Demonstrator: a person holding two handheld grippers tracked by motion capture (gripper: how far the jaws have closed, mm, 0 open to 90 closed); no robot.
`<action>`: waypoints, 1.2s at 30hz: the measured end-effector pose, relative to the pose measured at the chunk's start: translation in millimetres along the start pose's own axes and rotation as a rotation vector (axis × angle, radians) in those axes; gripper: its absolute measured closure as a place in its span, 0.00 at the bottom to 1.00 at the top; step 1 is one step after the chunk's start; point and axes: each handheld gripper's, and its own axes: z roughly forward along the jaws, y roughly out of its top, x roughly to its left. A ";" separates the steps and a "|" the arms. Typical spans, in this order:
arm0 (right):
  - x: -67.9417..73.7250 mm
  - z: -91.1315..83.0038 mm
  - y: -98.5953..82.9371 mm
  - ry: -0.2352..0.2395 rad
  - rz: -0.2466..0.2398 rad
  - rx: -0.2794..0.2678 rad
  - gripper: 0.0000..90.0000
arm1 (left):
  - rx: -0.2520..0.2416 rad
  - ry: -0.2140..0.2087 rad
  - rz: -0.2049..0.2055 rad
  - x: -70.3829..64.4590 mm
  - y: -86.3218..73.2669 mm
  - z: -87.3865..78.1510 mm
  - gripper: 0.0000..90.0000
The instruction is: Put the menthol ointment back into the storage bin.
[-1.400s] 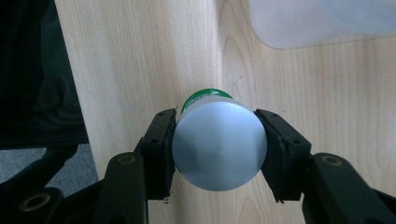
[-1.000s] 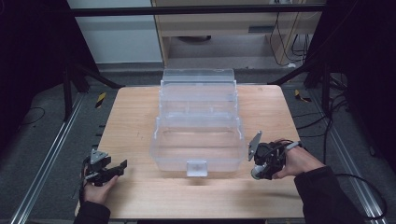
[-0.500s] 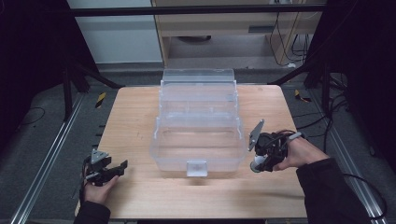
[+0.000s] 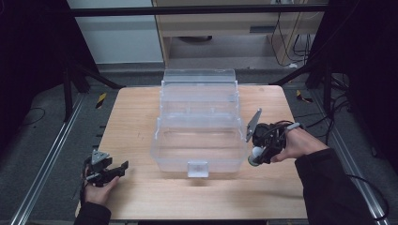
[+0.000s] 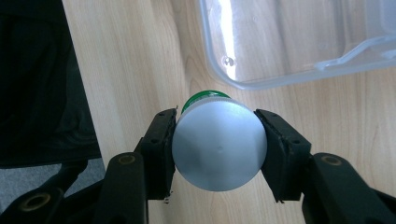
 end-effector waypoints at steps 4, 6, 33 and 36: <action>-4.1 -3.2 6.0 -0.001 0.001 -0.002 0.56 | -0.002 -0.001 0.000 0.0 0.1 -0.3 0.32; -5.9 -4.5 8.8 -0.001 0.002 0.002 0.56 | -0.001 -0.001 -0.001 0.1 0.1 -0.2 0.32; -32.0 14.2 45.3 -0.024 -0.008 -0.027 0.56 | -0.004 0.002 0.000 0.8 0.6 -0.5 0.32; -33.4 20.4 48.3 -0.024 -0.013 -0.025 0.56 | -0.004 0.002 0.000 1.0 0.6 -0.6 0.32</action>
